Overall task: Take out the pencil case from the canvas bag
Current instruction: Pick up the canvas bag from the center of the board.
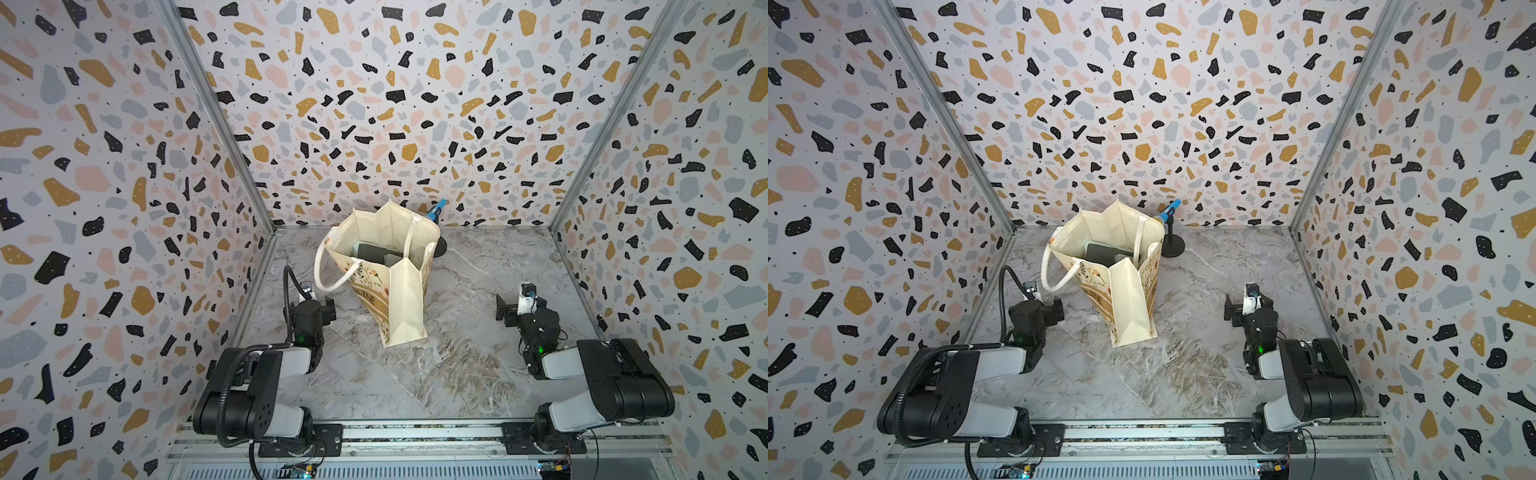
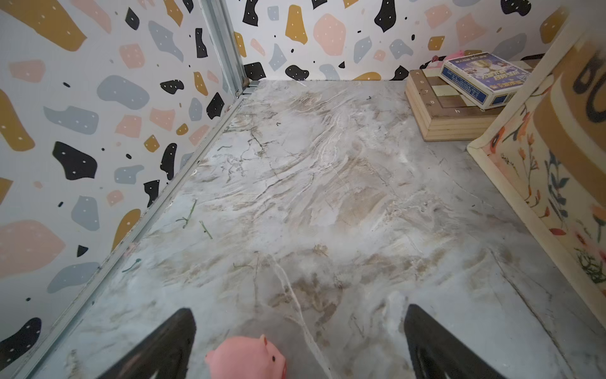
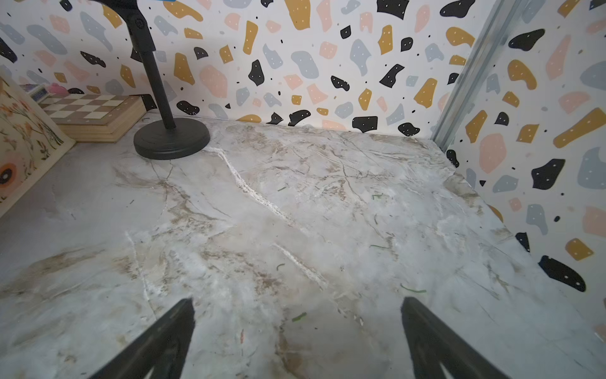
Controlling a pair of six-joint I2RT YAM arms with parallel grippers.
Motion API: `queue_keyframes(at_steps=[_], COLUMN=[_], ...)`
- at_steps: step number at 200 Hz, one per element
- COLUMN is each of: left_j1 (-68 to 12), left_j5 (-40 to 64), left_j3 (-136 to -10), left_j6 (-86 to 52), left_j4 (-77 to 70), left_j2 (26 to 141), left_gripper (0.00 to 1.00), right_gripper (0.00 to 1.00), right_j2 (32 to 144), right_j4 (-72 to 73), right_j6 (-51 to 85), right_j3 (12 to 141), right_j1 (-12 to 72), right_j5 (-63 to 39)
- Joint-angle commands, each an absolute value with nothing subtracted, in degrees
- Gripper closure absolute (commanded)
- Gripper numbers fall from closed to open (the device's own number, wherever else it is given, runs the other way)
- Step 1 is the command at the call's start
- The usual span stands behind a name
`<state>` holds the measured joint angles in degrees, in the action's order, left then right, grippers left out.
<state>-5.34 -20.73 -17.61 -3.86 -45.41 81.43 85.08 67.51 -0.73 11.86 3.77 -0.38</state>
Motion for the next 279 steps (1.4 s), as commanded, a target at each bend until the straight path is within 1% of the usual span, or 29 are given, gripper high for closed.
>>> queue_keyframes(at_steps=[1, 180, 196, 216, 255, 279], left_j1=[-5.00, -5.05, -6.04, -9.52, -11.44, -11.55], left_j5=[-20.39, -20.39, -20.90, -24.73, -32.84, -40.67], left_j3=[-18.33, -17.73, -16.12, -13.36, -13.56, -17.04], left_j6=[-3.87, -3.59, -2.62, -0.02, -6.18, -16.61], left_j4=[-46.97, -47.79, -49.58, -51.29, -35.52, -20.63], left_j2=[80.74, 80.45, 78.63, 73.92, 58.64, 51.41], left_gripper=[0.01, 0.01, 0.01, 0.01, 0.01, 0.01], right_gripper=[0.01, 0.01, 0.01, 0.01, 0.01, 0.01], right_j2=[84.68, 84.55, 83.51, 80.75, 74.20, 70.71], right_j4=[67.58, 67.91, 67.50, 66.96, 58.98, 54.93], right_j6=[-1.18, -1.41, -2.03, -2.64, -4.53, -5.40], right_j3=[13.25, 13.03, 12.95, 12.14, 13.96, 15.36], right_j1=[3.96, 4.25, 5.24, 6.61, 8.41, 9.15], right_j5=[0.02, 0.58, 2.00, 4.59, 4.98, 3.91])
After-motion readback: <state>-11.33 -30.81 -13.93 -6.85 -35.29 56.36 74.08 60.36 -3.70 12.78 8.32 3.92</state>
